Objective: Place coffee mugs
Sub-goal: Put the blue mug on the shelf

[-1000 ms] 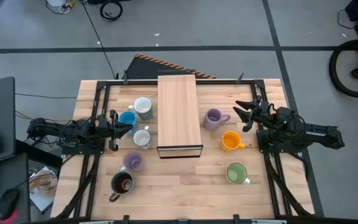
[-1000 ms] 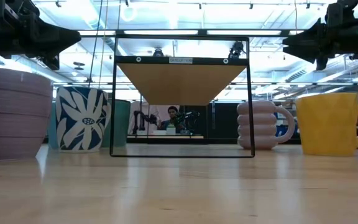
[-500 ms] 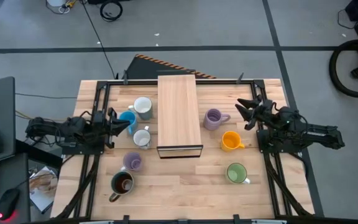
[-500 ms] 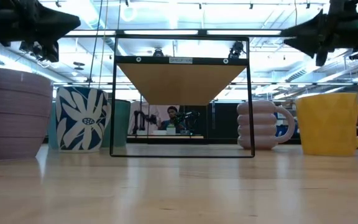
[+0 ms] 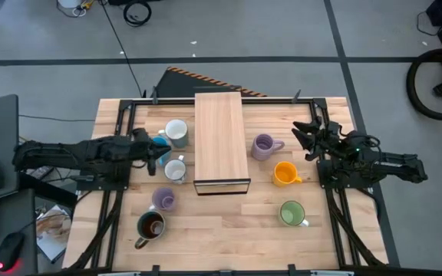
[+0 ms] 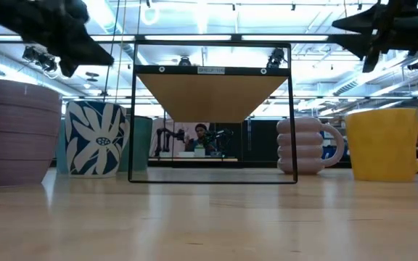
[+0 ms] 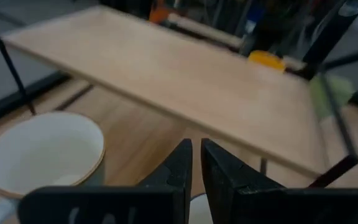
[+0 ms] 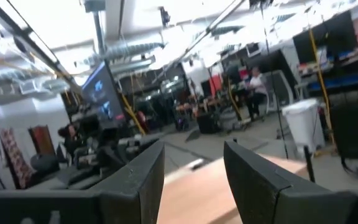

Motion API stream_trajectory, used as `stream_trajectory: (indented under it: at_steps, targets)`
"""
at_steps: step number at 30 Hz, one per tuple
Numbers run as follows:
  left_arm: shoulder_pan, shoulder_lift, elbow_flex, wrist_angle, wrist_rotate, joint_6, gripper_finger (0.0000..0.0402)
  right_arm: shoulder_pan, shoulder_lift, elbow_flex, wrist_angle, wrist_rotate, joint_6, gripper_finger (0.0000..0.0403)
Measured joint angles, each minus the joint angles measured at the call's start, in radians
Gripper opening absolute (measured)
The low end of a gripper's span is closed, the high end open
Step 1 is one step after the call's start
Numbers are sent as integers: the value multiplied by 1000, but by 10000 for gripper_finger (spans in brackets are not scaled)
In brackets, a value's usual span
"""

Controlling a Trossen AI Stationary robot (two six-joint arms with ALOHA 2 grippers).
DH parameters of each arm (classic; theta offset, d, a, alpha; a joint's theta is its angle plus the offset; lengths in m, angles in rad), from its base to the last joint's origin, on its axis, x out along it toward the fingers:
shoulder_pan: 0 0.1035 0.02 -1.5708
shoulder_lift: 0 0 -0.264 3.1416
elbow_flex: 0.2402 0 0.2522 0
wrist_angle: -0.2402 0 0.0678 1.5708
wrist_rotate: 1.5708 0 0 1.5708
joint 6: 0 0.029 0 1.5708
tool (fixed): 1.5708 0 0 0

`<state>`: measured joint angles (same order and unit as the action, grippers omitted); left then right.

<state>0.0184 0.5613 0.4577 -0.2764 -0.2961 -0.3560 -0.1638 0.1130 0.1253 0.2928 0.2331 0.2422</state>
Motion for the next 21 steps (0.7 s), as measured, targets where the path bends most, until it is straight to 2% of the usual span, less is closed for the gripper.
stream_trajectory:
  at_steps: [6,9,14,18,21]
  targets:
    - [130,198,128,-59,195,33,41,0,104,0,6,-2,1,171]
    - [196,277,194,-142,269,78,41,0,151,0,16,-2,-25,171]
    - [245,345,227,-154,251,149,41,0,182,0,75,-2,-138,171]
    - [254,381,227,-131,246,67,41,0,181,0,96,-1,-216,171]
    - [263,394,227,-125,261,75,41,1,183,0,90,-7,-217,171]
